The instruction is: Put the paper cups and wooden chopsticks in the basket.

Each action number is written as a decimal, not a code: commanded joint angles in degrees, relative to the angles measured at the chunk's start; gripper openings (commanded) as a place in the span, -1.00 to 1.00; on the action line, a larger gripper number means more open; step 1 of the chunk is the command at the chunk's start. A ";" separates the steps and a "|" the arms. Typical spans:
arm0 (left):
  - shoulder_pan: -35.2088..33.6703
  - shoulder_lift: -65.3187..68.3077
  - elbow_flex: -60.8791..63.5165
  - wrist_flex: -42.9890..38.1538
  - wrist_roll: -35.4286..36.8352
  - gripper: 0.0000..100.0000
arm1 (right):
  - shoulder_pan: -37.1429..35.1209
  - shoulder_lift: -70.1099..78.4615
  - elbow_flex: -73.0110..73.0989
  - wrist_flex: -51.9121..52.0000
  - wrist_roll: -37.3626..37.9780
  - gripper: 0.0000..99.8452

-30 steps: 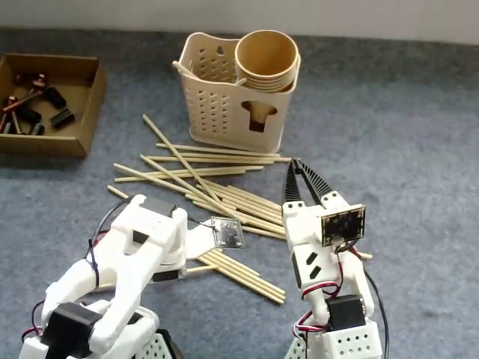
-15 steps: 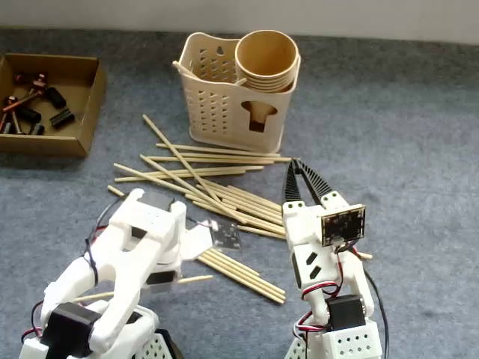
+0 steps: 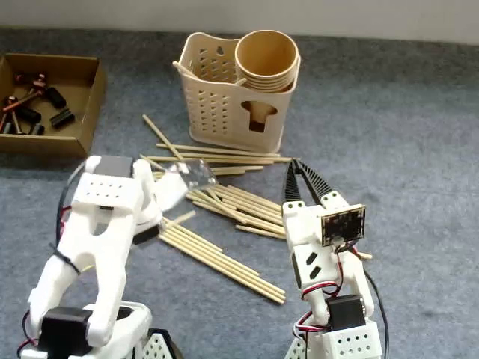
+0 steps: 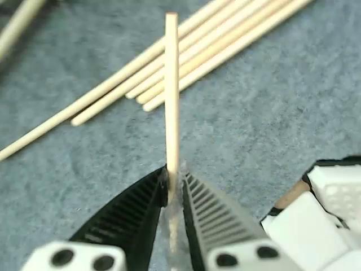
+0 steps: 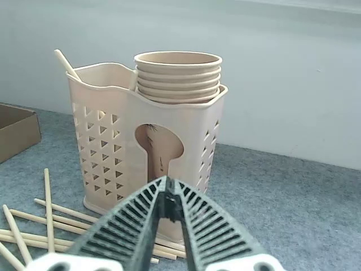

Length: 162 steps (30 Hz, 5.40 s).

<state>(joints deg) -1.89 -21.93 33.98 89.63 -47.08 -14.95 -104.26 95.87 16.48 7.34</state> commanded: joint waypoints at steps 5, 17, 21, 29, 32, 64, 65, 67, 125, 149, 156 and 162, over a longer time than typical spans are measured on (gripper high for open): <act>-0.48 -11.74 -13.05 0.26 14.07 -0.99 | -0.22 -0.75 2.42 0.22 0.70 -0.98; 2.86 -17.19 -19.82 -13.01 35.87 -0.99 | -0.31 -0.75 2.42 0.22 0.70 -0.98; 2.86 -17.19 -21.85 -19.08 42.11 -0.99 | -0.48 -0.75 2.42 0.22 0.70 -0.98; 4.97 -16.92 -22.46 -33.76 51.60 -0.99 | -0.57 -0.75 2.42 0.22 0.70 -0.98; 7.52 -17.01 -22.46 -37.98 52.57 -0.99 | -0.57 -0.75 2.42 0.22 0.70 -0.98; 10.07 -16.57 -5.93 -86.07 59.34 -0.99 | -0.57 -0.75 2.33 0.22 0.70 -0.98; 10.07 -16.57 -5.14 -86.95 59.34 -0.99 | -0.57 -0.75 2.33 0.22 0.70 -0.98; 10.07 -16.48 -3.56 -89.14 59.25 -0.99 | -0.66 -0.75 2.33 0.22 0.70 -0.98; 7.78 -23.25 -21.05 -32.44 40.09 -0.80 | 2.51 -0.84 2.15 0.22 0.70 -0.98; 11.56 -22.90 -10.68 -5.45 9.49 -0.81 | 11.12 -0.84 1.80 0.22 0.44 -0.98; 21.76 -22.20 0.22 -5.89 3.78 -0.80 | 17.71 -0.84 1.80 0.22 0.35 -0.98; 29.76 -22.02 9.71 -10.81 3.96 -0.80 | 19.82 -0.84 1.71 0.13 0.35 -0.98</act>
<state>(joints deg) 24.31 -44.26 40.92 82.15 -43.12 4.22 -104.26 95.87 16.48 7.43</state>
